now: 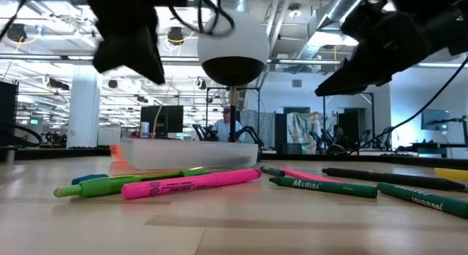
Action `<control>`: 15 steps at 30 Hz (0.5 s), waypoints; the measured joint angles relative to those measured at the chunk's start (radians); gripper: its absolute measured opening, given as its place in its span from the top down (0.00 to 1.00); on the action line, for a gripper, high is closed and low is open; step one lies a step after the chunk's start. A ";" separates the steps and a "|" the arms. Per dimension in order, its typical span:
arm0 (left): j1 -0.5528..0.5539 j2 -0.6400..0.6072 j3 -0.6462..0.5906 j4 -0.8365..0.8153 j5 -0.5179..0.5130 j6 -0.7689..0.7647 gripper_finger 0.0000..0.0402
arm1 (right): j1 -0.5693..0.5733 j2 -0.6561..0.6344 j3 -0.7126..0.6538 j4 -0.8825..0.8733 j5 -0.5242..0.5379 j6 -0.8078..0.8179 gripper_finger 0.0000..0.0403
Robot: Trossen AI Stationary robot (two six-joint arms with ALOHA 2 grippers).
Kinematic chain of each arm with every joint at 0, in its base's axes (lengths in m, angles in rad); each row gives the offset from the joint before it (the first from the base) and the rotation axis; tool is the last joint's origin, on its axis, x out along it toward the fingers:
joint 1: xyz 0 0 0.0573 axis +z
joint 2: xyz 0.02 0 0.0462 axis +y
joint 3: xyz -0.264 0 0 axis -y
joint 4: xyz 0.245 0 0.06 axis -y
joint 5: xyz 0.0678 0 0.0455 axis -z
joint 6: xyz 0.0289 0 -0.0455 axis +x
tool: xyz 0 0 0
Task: Pick & place school supplies into a supply box
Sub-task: Put the yellow pen into the orange supply box
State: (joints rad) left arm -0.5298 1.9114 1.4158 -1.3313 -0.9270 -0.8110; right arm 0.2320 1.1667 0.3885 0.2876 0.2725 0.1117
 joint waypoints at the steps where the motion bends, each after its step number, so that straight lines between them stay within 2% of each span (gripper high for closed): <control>1: -0.030 0.000 -0.001 0.004 -0.021 -0.026 0.76 | 0.019 0.000 0.000 0.000 0.018 0.013 0.71; 5: -0.130 0.000 -0.023 0.013 -0.100 -0.116 0.76 | 0.093 0.000 0.000 0.000 0.091 0.089 0.71; 10: -0.204 -0.001 -0.083 0.069 -0.207 -0.204 0.76 | 0.175 0.000 0.000 -0.033 0.197 0.246 0.71; 15: -0.235 -0.001 -0.168 0.222 -0.301 -0.190 0.76 | 0.240 0.000 0.000 -0.064 0.260 0.370 0.71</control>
State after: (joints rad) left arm -0.7647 1.9106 1.2478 -1.1094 -1.2285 -1.0008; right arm 0.4725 1.1671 0.3885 0.2234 0.5324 0.4820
